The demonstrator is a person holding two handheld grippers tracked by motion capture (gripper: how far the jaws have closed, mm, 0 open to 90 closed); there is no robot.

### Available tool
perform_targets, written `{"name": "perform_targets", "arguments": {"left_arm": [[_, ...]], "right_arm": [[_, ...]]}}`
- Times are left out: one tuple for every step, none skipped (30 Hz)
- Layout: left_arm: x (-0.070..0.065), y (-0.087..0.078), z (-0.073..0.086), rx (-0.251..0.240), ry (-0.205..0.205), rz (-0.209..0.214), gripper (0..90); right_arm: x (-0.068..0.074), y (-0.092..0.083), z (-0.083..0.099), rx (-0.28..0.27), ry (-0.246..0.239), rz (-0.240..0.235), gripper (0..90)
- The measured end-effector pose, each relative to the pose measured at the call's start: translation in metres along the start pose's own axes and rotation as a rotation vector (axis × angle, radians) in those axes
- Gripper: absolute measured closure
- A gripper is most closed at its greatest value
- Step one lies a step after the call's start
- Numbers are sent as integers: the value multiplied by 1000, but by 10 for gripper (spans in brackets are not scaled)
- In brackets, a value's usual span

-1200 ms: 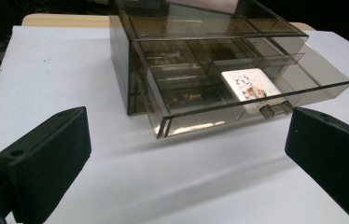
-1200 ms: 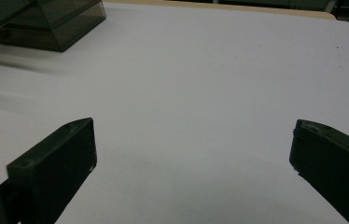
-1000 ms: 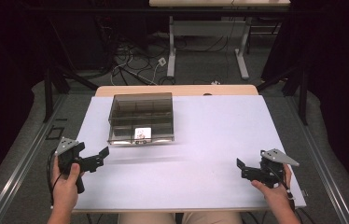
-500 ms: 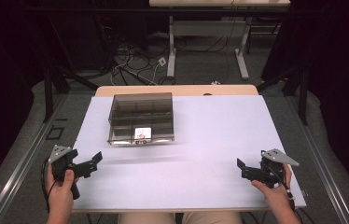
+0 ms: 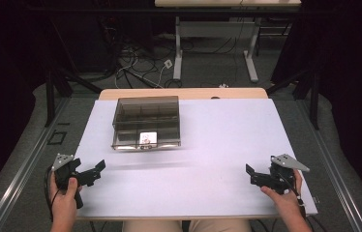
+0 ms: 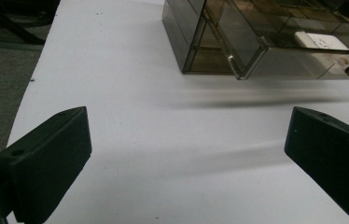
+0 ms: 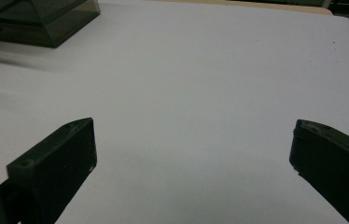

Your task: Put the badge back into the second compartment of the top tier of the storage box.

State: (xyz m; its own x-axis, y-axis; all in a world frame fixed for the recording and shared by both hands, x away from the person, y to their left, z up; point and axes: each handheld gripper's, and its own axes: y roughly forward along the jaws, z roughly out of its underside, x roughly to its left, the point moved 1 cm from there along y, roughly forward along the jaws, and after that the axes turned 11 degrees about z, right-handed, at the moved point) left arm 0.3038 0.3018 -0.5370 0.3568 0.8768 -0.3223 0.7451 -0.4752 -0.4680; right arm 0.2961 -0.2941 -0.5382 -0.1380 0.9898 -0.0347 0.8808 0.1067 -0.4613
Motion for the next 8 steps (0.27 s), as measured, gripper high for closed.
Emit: {"name": "perform_targets", "arguments": {"left_arm": [[1,0,0,0,-4,2,10],[1,0,1,1,-10,2,10],[1,0,1,2,-10,0,10],[2,0,1,0,-11,-1,10],[2,0,1,0,-10,-2,10],[2,-1,1,-2,-16,-3,10],[2,-1,1,-1,-14,-7,10],[3,-1,1,-1,-14,-9,10]], "right_arm": [[0,0,0,4,-1,-4,5],[0,0,0,4,-5,-2,5],[0,0,0,7,2,-3,5],[1,0,0,3,5,-6,5],[0,0,0,2,1,-6,5],[0,1,0,0,0,-1,5],[0,0,0,6,-1,-1,5],[0,0,0,6,-1,-1,5]]}}
